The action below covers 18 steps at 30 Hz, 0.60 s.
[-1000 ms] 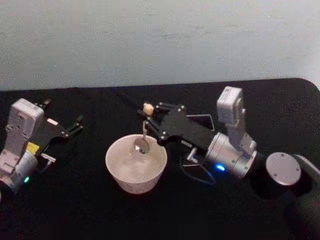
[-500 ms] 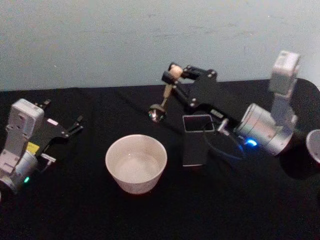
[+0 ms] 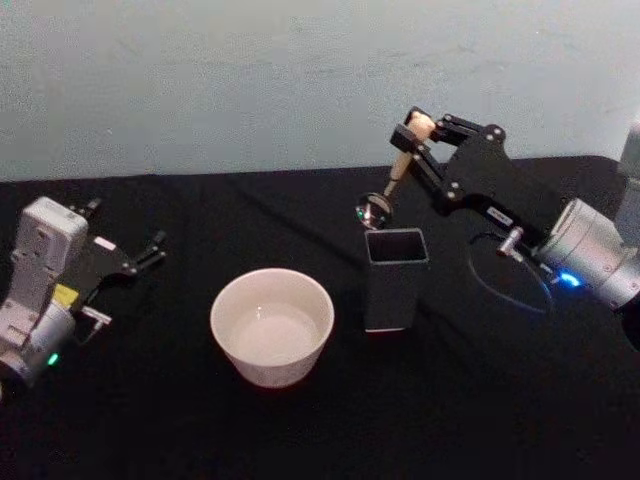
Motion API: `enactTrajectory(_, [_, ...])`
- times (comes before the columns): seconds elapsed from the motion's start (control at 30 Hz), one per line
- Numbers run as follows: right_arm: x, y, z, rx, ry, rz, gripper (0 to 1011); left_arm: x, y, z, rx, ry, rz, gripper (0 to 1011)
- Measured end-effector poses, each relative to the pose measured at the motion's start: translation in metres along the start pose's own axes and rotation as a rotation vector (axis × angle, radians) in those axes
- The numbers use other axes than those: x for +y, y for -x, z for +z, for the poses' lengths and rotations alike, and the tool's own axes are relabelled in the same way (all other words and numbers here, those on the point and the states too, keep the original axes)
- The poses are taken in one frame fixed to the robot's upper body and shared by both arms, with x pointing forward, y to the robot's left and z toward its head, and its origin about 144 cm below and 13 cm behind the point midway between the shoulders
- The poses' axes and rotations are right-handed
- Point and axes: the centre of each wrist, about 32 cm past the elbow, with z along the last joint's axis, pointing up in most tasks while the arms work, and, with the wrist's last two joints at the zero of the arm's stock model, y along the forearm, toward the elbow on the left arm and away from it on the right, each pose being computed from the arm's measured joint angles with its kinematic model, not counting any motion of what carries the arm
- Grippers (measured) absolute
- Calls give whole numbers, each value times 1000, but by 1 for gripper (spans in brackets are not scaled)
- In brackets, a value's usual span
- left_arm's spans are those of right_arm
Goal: Pick up the stirring spoon with one hand, stir inside the cup, then place it back in its original position.
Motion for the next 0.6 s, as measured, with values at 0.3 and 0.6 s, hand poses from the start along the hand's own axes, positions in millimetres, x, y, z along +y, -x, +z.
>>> enactTrajectory(0.3, [-12, -1, -2, -3, 41, -10, 212, 0, 0, 0, 0, 0, 0, 1001])
enactTrajectory(0.6, [-19, -2, -6, -4, 73, -14, 212, 0, 0, 0, 0, 0, 0, 1001])
